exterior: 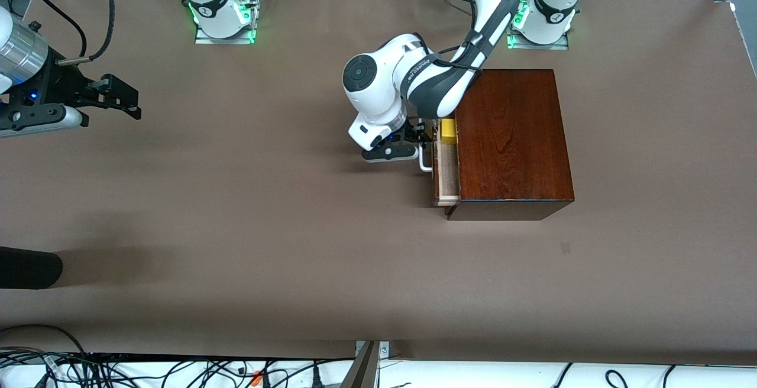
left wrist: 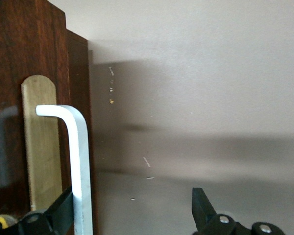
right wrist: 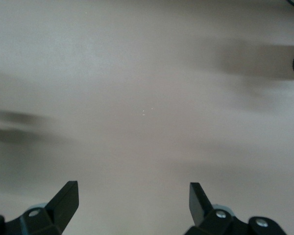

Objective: Open drawer, take yellow block, close drawer
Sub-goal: 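Pull the drawer open by its handle with the left gripper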

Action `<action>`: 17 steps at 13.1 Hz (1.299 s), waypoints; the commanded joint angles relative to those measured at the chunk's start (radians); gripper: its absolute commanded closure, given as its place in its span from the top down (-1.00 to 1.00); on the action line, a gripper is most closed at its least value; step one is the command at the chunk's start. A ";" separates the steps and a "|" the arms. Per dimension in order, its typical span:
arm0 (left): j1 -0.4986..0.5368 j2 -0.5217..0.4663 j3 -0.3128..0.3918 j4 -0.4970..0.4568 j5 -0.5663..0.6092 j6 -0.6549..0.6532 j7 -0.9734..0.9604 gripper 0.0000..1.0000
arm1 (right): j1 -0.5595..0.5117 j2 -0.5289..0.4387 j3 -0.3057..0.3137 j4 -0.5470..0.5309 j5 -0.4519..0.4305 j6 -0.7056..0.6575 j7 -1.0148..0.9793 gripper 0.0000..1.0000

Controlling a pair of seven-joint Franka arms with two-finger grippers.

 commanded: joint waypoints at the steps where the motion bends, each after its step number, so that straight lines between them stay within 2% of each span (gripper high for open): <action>1: -0.053 0.061 -0.028 0.068 -0.098 0.099 -0.064 1.00 | -0.002 0.001 -0.002 0.013 0.001 -0.015 0.008 1.00; 5: -0.082 0.107 -0.028 0.154 -0.115 0.099 -0.118 1.00 | -0.002 0.001 -0.003 0.013 0.001 -0.017 0.008 1.00; 17: -0.102 0.108 -0.028 0.173 -0.121 0.101 -0.126 1.00 | -0.003 0.002 -0.003 0.013 0.000 -0.018 0.008 1.00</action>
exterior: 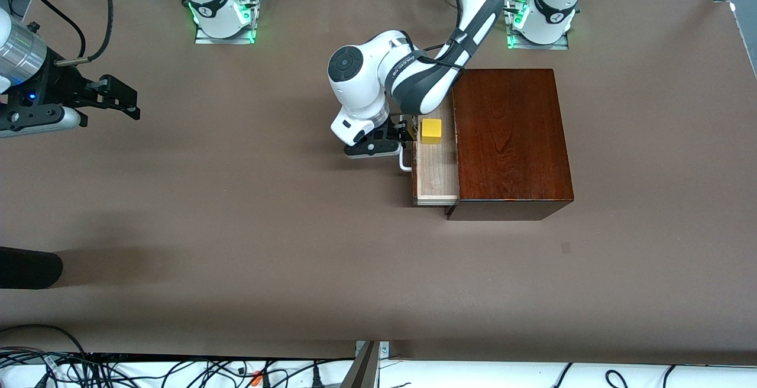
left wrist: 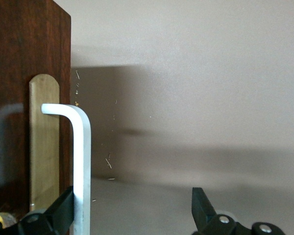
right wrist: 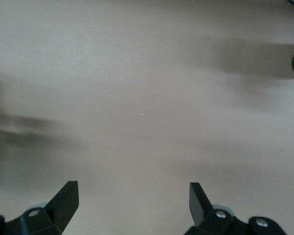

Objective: Open drawer, take yellow block, close drawer
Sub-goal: 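Pull the drawer open by its handle with the left gripper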

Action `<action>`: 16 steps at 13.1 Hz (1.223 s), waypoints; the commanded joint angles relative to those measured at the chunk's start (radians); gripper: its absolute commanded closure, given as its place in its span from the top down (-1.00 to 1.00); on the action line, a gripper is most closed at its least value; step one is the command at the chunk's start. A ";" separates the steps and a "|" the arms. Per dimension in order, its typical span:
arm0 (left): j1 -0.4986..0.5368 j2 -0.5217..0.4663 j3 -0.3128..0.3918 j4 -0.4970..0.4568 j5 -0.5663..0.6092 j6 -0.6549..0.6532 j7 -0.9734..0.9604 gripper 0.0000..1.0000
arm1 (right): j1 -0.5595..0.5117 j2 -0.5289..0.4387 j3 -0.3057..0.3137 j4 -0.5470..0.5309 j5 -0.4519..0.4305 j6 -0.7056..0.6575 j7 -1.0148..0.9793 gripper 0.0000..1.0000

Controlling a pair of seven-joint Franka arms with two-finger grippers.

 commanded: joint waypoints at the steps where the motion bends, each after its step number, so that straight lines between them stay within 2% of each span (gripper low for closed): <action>1: -0.050 0.056 -0.041 0.104 -0.105 0.061 -0.067 1.00 | -0.003 0.001 0.001 0.013 0.000 -0.017 0.008 1.00; 3: -0.050 0.058 -0.041 0.118 -0.154 0.061 -0.083 1.00 | -0.003 0.001 0.001 0.013 -0.002 -0.017 0.005 1.00; 11: -0.052 0.070 -0.041 0.119 -0.155 0.061 -0.089 1.00 | -0.001 0.004 0.002 0.012 -0.011 -0.017 0.010 1.00; 16: -0.058 0.082 -0.040 0.156 -0.156 0.061 -0.120 1.00 | -0.001 0.004 0.007 0.012 -0.010 -0.010 0.013 1.00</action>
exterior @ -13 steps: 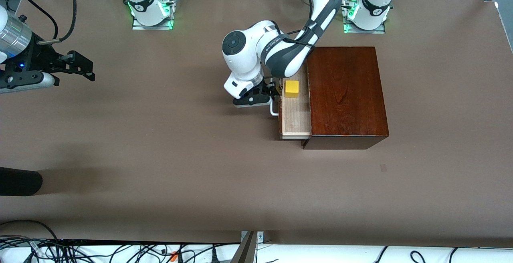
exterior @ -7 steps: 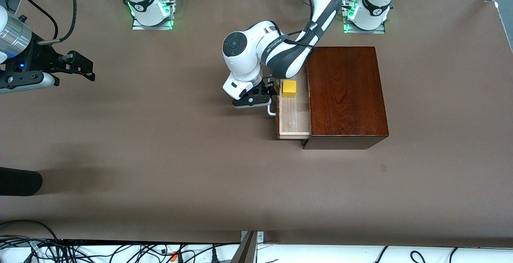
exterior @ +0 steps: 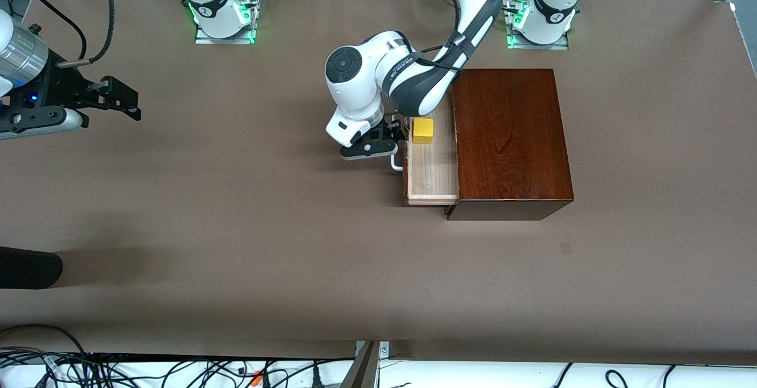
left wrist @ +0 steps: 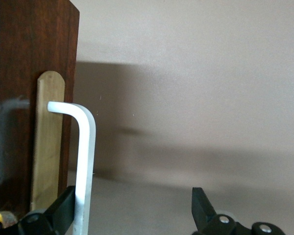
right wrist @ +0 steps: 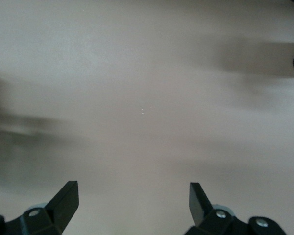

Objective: Open drawer, take yellow block, close drawer
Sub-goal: 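Pull the drawer open by its handle with the left gripper, then release the handle and raise the left gripper while the right gripper approaches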

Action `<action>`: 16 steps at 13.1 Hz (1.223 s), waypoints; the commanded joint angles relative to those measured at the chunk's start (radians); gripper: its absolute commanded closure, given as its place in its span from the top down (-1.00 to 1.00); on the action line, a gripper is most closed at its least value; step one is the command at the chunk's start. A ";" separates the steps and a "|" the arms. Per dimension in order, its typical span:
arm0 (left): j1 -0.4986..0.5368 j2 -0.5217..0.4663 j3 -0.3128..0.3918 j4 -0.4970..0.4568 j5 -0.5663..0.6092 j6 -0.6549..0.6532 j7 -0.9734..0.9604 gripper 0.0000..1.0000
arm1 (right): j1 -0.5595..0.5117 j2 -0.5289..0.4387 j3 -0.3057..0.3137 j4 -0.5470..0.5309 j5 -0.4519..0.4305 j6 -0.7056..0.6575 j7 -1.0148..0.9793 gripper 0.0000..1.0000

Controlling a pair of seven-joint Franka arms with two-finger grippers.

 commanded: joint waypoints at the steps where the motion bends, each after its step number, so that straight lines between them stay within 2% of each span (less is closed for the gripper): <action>1: -0.052 0.054 -0.045 0.096 -0.097 0.044 -0.058 1.00 | -0.001 0.002 0.007 0.012 -0.003 -0.007 0.007 1.00; 3: -0.050 0.048 -0.039 0.092 -0.082 0.030 -0.011 1.00 | 0.002 0.003 0.008 0.012 0.000 0.001 0.007 1.00; 7: -0.049 0.037 -0.037 0.150 -0.074 -0.126 0.062 1.00 | 0.002 0.011 0.008 0.012 -0.002 0.004 0.007 1.00; 10: -0.049 0.032 -0.036 0.159 -0.072 -0.211 0.123 1.00 | 0.002 0.015 0.008 0.012 -0.006 0.004 0.007 1.00; 14: -0.014 -0.030 -0.028 0.207 -0.072 -0.353 0.199 1.00 | 0.003 0.020 0.010 0.012 -0.009 0.002 0.007 1.00; 16: 0.043 -0.107 -0.020 0.207 -0.072 -0.395 0.278 1.00 | 0.000 0.032 0.010 0.012 -0.003 0.004 0.005 1.00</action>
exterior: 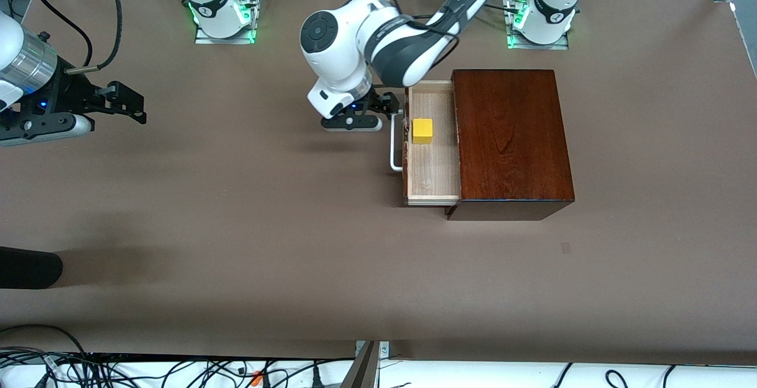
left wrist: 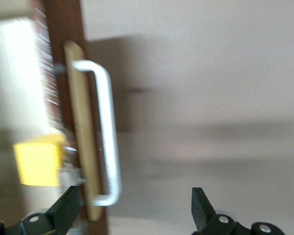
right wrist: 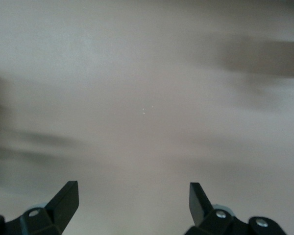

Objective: Open drawer, take yellow block, close drawer
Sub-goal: 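Release the handle and raise the left gripper while the right gripper approaches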

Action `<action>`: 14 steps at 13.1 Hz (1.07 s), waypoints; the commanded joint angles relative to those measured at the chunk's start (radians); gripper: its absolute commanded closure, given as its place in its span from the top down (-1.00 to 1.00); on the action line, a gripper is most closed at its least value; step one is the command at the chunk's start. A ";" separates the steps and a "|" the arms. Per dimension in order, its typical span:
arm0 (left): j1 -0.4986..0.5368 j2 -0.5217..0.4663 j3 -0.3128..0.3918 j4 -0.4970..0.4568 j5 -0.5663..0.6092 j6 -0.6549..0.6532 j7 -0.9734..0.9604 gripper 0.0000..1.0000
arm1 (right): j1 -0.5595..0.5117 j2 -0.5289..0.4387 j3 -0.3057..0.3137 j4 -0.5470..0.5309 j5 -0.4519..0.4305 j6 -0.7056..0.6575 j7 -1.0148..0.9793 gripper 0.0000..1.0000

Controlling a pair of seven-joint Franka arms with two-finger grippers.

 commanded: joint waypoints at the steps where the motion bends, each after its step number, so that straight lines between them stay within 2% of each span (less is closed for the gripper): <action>1: 0.085 -0.115 0.006 0.000 -0.026 -0.079 0.123 1.00 | -0.001 0.027 0.004 0.014 -0.002 0.005 0.005 1.00; 5: 0.220 -0.244 0.005 0.000 -0.024 -0.185 0.286 1.00 | 0.039 0.061 0.027 0.009 0.019 0.002 0.005 1.00; 9: 0.392 -0.339 0.002 -0.007 -0.038 -0.266 0.512 1.00 | 0.045 0.056 0.212 0.014 0.023 0.010 -0.056 1.00; 10: 0.421 -0.371 0.005 -0.034 -0.040 -0.265 0.577 1.00 | 0.045 0.059 0.263 0.014 0.021 0.014 -0.100 1.00; 12: 0.504 -0.469 -0.001 -0.173 -0.049 -0.233 0.622 1.00 | 0.079 0.074 0.360 0.023 0.012 0.065 -0.174 1.00; 14: 0.584 -0.577 -0.007 -0.342 -0.099 -0.158 0.665 1.00 | 0.174 0.123 0.392 0.024 -0.006 0.196 -0.217 1.00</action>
